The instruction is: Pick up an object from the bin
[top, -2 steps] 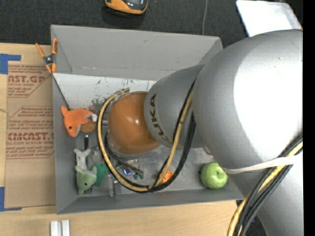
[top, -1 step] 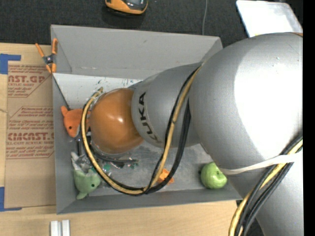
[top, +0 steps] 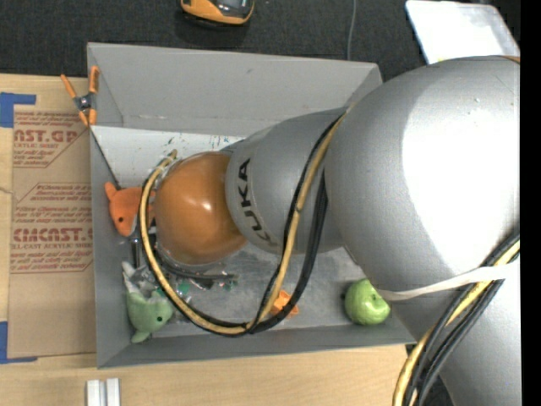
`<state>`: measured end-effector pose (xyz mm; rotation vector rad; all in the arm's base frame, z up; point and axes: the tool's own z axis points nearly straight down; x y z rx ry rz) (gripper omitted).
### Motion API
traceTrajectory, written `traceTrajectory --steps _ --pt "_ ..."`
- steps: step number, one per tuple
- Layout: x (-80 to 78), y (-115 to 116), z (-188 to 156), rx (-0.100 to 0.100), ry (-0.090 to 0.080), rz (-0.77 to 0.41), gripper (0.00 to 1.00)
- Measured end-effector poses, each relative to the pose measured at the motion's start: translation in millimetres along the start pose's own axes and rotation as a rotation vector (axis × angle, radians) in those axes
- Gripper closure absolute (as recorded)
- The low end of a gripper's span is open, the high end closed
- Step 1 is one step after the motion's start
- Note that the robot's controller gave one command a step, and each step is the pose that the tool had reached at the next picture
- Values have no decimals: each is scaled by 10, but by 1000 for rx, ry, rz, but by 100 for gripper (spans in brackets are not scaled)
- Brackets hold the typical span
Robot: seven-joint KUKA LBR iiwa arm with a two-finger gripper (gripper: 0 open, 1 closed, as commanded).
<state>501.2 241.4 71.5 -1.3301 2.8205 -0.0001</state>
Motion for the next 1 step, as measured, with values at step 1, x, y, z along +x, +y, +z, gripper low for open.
traceTrajectory --steps 1 --pt "10 16 -720 -3 3 -5 100"
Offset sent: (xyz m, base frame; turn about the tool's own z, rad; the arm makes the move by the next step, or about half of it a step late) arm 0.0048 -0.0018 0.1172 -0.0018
